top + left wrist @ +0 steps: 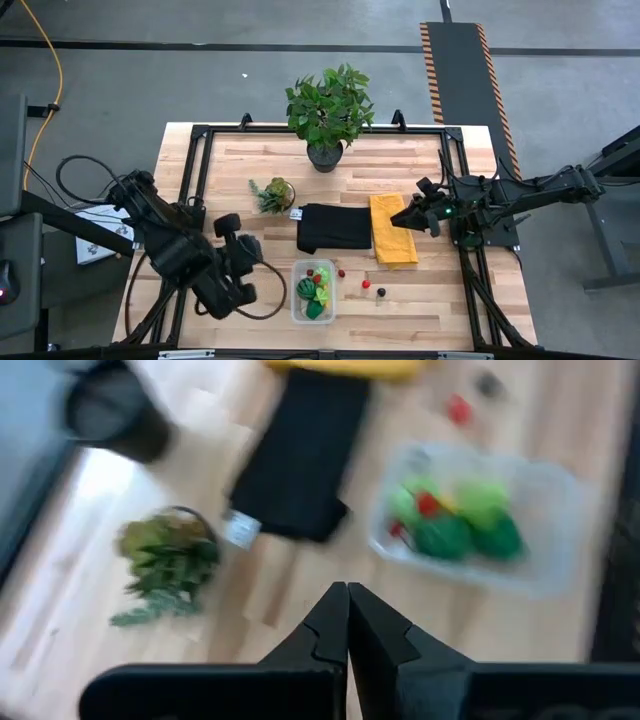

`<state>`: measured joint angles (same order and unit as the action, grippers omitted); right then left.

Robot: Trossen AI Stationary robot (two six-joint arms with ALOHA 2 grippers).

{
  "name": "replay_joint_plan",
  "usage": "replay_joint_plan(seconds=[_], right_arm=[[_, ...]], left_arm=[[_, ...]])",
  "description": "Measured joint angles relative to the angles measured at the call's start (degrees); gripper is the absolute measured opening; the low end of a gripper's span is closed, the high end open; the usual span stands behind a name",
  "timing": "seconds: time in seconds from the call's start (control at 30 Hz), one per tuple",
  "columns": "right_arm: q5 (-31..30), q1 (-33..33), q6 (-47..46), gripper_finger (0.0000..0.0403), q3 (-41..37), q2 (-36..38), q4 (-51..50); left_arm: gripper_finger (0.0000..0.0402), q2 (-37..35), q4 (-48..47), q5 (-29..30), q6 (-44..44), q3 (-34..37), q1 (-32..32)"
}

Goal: Pick and placing Produce into tupperware
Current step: Put the peach into the bin

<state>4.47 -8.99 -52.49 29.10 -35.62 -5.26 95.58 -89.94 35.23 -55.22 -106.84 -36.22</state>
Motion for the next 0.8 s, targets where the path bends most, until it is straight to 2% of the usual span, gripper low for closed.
replay_joint_plan(seconds=[0.13,0.2,0.37,0.57,0.7,0.8], right_arm=[[-3.7,0.0,-0.7,0.0133,0.0,0.0,0.1],[-5.6,0.0,-1.5,0.0133,0.0,0.0,0.4],[-10.5,0.0,-3.2,0.0133,0.0,0.0,2.3],[-14.1,0.0,-3.0,0.0133,0.0,0.0,3.0],[-15.5,0.0,-3.9,0.0133,0.0,0.0,3.0],[-16.0,0.0,-4.6,0.0133,0.0,0.0,3.1]], left_arm=[[0.0,-2.4,0.0,-9.9,11.7,-2.9,1.5],[0.0,-4.1,-0.1,-14.8,18.9,-2.9,1.5],[0.0,-9.2,-0.1,-24.9,30.7,-2.9,2.5],[0.0,-12.9,-0.1,-26.1,43.3,-0.4,2.5],[0.0,-13.8,-0.1,-31.0,52.4,6.2,2.5],[0.0,-13.7,-0.1,-32.4,54.8,12.0,2.5]])
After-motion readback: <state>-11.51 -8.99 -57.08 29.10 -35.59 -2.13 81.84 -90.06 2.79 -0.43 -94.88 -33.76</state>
